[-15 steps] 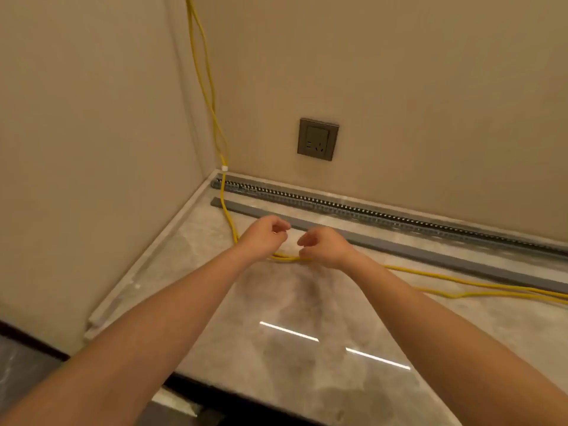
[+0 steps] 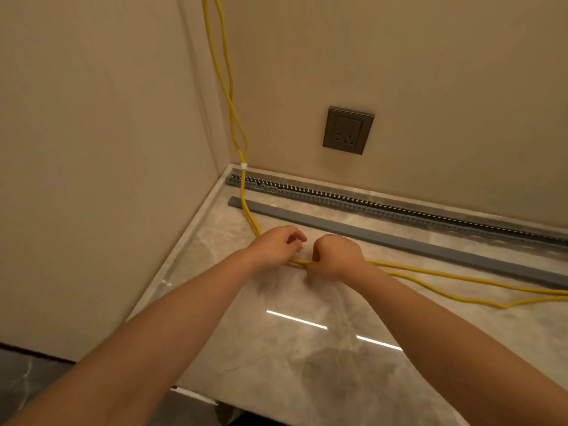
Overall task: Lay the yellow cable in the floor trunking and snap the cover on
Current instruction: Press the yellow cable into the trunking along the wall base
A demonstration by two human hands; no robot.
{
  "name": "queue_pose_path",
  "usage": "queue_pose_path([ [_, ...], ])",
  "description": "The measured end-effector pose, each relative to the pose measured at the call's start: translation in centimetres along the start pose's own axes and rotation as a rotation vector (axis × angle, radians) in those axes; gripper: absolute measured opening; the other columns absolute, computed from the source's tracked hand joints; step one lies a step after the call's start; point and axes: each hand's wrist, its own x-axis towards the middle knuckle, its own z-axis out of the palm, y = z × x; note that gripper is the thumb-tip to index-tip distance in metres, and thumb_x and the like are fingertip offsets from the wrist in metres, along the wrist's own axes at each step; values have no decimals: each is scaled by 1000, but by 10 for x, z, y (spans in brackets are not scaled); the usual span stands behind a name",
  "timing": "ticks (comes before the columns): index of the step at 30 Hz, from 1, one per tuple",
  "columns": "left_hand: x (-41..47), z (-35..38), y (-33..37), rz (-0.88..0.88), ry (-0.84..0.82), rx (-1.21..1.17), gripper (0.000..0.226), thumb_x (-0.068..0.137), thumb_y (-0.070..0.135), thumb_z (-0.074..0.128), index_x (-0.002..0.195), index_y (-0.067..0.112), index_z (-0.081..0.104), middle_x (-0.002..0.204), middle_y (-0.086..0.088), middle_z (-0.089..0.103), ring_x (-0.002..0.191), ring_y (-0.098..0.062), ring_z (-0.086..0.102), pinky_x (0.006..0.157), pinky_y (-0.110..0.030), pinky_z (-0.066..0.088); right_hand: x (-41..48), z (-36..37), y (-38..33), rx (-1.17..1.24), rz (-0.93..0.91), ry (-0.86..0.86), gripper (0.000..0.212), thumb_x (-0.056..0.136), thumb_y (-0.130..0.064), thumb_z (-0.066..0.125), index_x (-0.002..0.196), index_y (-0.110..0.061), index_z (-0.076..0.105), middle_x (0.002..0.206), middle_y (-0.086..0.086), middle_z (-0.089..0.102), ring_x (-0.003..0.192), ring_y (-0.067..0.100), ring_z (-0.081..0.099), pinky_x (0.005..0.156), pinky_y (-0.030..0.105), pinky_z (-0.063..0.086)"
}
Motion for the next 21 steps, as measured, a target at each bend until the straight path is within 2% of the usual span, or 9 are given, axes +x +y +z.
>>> queue_pose_path([
  [2,4,-6,2,22,-43,93,31,101,33,42,111,18,67,111,-3,70,102,-19,64,93,-38,51,5,-12,1,49,8,-6,45,67,-62,52,75,-19,63,70,-2,61,69,22,58,55,27,39],
  [4,8,-15,6,37,-86,225,43,101,47,32,99,22,67,103,0,71,96,-19,63,87,-36,51,9,-27,1,115,25,-17,38,69,-60,49,70,-23,55,64,-4,61,65,20,62,52,26,39],
  [6,14,-25,10,75,-133,366,45,99,54,28,91,27,63,91,2,71,89,-19,63,78,-35,49,14,-43,1,123,55,-36,31,76,-55,47,72,-25,52,60,-3,65,53,13,64,51,25,42],
  [9,26,-43,15,174,-186,639,35,98,50,36,91,23,58,83,1,63,80,-23,60,64,-33,42,20,-60,4,12,128,-96,23,86,-38,43,76,-22,56,59,-3,68,46,11,65,50,23,44],
  [12,35,-57,18,230,-179,820,27,98,45,41,94,24,56,85,2,60,78,-20,55,64,-32,39,25,-66,8,-55,194,-131,28,90,-29,40,76,-17,60,61,-1,71,51,14,69,57,23,50],
  [15,42,-58,24,256,-161,844,25,98,43,43,94,23,57,84,2,58,80,-21,56,62,-32,38,30,-66,7,-4,185,-144,25,87,-29,43,79,-17,63,67,-3,72,54,13,71,59,25,53],
  [18,45,-57,26,287,-91,798,26,97,43,46,95,22,61,87,0,64,82,-23,60,60,-31,37,37,-69,1,335,101,-126,28,84,-34,52,85,-11,68,71,4,71,57,18,66,59,32,53],
  [19,45,-57,26,301,-63,779,26,96,43,47,92,22,61,87,-1,65,81,-23,60,60,-30,37,39,-70,-1,414,80,-99,27,82,-31,54,83,-8,68,69,7,68,58,21,61,58,33,50],
  [21,46,-60,25,326,-17,737,25,94,45,49,81,24,55,80,1,63,80,-24,61,60,-30,38,41,-75,-1,418,80,-21,27,81,-31,52,80,-8,67,67,6,60,63,23,55,57,31,41],
])
